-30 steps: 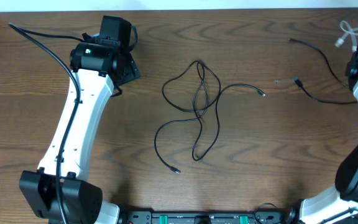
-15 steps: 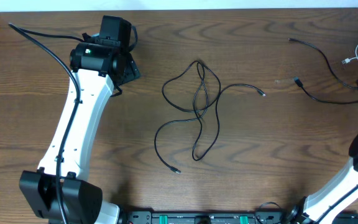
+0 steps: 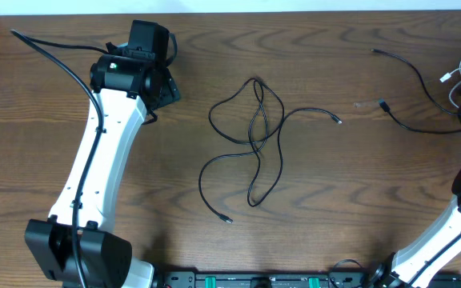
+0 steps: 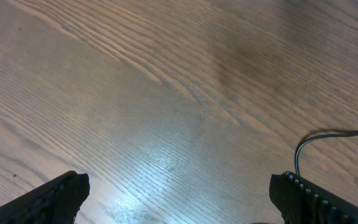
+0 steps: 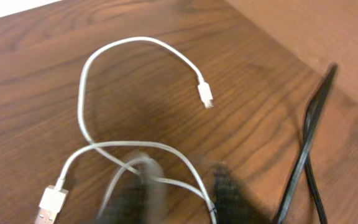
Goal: Untangle cables
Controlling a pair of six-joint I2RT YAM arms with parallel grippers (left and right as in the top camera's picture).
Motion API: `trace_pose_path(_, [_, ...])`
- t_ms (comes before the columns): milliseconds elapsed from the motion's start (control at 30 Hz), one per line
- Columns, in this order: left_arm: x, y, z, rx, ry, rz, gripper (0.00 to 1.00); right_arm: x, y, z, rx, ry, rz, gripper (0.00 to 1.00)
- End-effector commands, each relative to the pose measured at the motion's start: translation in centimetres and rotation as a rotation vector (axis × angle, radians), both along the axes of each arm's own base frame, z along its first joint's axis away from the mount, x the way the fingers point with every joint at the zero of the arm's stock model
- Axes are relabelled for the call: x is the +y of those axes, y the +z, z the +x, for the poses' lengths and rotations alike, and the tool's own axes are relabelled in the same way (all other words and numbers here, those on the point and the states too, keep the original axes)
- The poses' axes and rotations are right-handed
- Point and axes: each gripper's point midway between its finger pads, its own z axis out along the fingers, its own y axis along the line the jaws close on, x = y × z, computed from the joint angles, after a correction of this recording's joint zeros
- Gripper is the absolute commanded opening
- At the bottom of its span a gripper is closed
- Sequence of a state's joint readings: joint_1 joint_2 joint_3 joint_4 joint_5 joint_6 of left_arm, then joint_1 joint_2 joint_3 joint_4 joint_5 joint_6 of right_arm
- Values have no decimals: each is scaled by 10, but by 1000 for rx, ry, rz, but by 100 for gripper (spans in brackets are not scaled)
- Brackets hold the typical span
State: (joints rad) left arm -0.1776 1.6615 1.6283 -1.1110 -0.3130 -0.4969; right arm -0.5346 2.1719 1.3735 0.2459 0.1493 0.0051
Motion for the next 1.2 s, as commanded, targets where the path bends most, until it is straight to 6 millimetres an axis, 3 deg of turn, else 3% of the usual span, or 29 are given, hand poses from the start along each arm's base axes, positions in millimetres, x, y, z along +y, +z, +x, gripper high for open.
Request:
trace_pose_path(0, [4,1,-1,1,3,15,98,8,-7,8,-14,51,42,86])
trace_pose_path(33, [4,1,-1,1,3,15,98,10,-9,9,-14,62,53,99])
trace_pose_path(200, [4,1,-1,1,3,15,98,16,-13,8,-30,44,123,99])
trace_pose_path(467, [4,1,-1,1,3,15,98,35,16,10,-44,111,154,99])
trace_pose_path(700, [4,1,-1,1,3,15,98,47,59,10,-84,141,137,99])
trace_pose_path(733, [4,1,-1,0,3,15,98,51,80,10,-114,149,118,99])
trace_pose_path(800, [4,1,-1,1,3,15,98,56,103,10,-146,161,99,99])
trace_pose_path(833, [4,1,-1,1,3,15,98,61,122,9,-172,174,84,99])
trace_pose_path(967, [4,1,-1,1,3,15,98,94,152,11,-196,299,90,99])
trace_pose_path(1167, [4,1,-1,1,3,15,98,163,166,19,-214,522,188,99])
